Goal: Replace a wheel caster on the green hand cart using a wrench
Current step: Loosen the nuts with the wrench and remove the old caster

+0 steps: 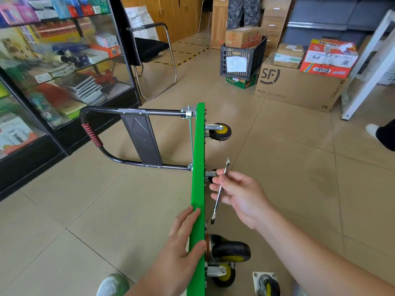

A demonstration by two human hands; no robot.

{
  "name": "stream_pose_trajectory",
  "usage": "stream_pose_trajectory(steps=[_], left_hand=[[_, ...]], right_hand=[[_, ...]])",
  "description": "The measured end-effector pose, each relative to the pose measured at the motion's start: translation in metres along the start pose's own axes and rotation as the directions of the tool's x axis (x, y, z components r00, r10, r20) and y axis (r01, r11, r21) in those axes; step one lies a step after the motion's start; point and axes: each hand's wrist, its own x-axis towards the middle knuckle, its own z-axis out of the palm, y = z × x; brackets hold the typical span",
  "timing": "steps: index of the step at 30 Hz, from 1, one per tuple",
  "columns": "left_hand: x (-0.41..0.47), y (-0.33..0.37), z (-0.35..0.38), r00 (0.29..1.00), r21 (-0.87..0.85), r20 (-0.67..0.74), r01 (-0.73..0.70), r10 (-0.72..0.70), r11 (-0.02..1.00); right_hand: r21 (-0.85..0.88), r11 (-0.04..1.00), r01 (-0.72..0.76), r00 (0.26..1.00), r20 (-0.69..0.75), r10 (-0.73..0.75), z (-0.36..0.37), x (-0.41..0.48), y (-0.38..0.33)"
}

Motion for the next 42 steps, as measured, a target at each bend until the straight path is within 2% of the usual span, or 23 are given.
stream_pose_trajectory(steps=[13, 17, 24, 32, 39, 42], left_hand=[[-0.004, 0.004, -0.007, 0.998, -0.036, 0.048, 0.034, -0.032, 0.999], [-0.006, 0.008, -0.007, 0.995, -0.028, 0.076, 0.071, -0.068, 0.997], [-0.003, -0.003, -0.007, 0.997, 0.022, 0.063, 0.046, -0.047, 0.999], [-0.001, -0.001, -0.004, 0.997, 0.039, 0.054, 0.046, -0.048, 0.998], [-0.001, 0.0, -0.002, 0.999, 0.042, 0.035, 0.036, -0.037, 0.998], [-0.002, 0.001, -0.001, 0.999, 0.054, 0.027, 0.039, -0.04, 0.998]], right_hand=[[-0.088, 0.996, -0.008, 1.0, 0.015, 0.009, 0.014, 0.012, 0.011], [-0.172, 0.985, -0.015, 1.0, 0.007, 0.017, 0.018, 0.01, 0.017], [-0.214, 0.972, 0.102, 0.995, 0.017, -0.101, 0.022, 0.007, 0.026], [-0.378, 0.912, 0.158, 0.987, 0.051, -0.15, 0.018, 0.012, 0.022], [-0.518, 0.839, 0.166, 0.986, 0.115, -0.124, 0.019, 0.015, 0.009], [-0.524, 0.838, 0.153, 0.986, 0.139, -0.093, 0.021, 0.019, 0.006]])
